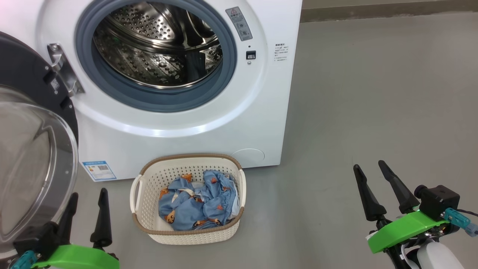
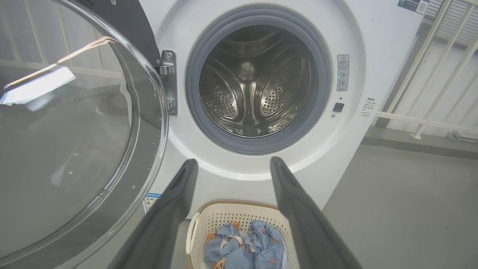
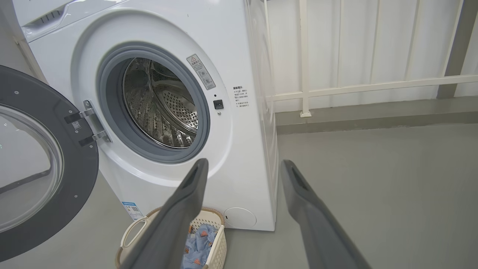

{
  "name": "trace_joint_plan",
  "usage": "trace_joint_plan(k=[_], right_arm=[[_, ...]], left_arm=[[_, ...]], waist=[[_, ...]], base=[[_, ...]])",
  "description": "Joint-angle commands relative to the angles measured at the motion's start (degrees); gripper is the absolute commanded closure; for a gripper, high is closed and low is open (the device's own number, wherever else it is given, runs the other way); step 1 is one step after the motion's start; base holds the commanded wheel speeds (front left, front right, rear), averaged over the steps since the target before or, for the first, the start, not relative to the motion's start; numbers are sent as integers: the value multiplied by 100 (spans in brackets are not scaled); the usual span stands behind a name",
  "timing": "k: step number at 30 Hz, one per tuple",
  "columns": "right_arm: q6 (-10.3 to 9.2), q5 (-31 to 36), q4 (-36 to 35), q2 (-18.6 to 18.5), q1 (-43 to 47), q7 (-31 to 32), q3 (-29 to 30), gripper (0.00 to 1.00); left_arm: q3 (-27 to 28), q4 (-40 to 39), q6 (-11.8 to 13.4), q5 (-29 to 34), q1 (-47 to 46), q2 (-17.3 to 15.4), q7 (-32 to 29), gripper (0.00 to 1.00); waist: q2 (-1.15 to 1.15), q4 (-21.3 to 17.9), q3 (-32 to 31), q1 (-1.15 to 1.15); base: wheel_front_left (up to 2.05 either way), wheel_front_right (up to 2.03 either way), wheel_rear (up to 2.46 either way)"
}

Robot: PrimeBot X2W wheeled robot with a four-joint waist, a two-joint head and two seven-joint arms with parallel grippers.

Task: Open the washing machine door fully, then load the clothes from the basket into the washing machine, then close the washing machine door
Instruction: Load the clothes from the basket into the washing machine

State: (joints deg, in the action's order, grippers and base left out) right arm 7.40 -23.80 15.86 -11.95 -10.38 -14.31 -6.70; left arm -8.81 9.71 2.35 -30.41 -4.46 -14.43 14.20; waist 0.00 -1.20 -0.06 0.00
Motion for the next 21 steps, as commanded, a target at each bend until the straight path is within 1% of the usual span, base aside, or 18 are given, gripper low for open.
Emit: trace_joint_plan(k=[1,7,21], right_arm=[[9,-12,-128,-35,-129,-69,-103,0],[9,-4,-132,-28,-130,-69,-92,0],[9,4,-137,11,-126,-69,-71,0]], left_arm=[[203,-129,12,6,-138,-162,44,0],[214,-162,27,-6,-142,-172,48,0],[225,-185,63,-36,-161,-205,54,0]], waist=[[0,0,-2,0],[0,2,-2,0],[0,8,27,0]], base=[[73,-73,0],[121,-121,0],[177,-177,0]])
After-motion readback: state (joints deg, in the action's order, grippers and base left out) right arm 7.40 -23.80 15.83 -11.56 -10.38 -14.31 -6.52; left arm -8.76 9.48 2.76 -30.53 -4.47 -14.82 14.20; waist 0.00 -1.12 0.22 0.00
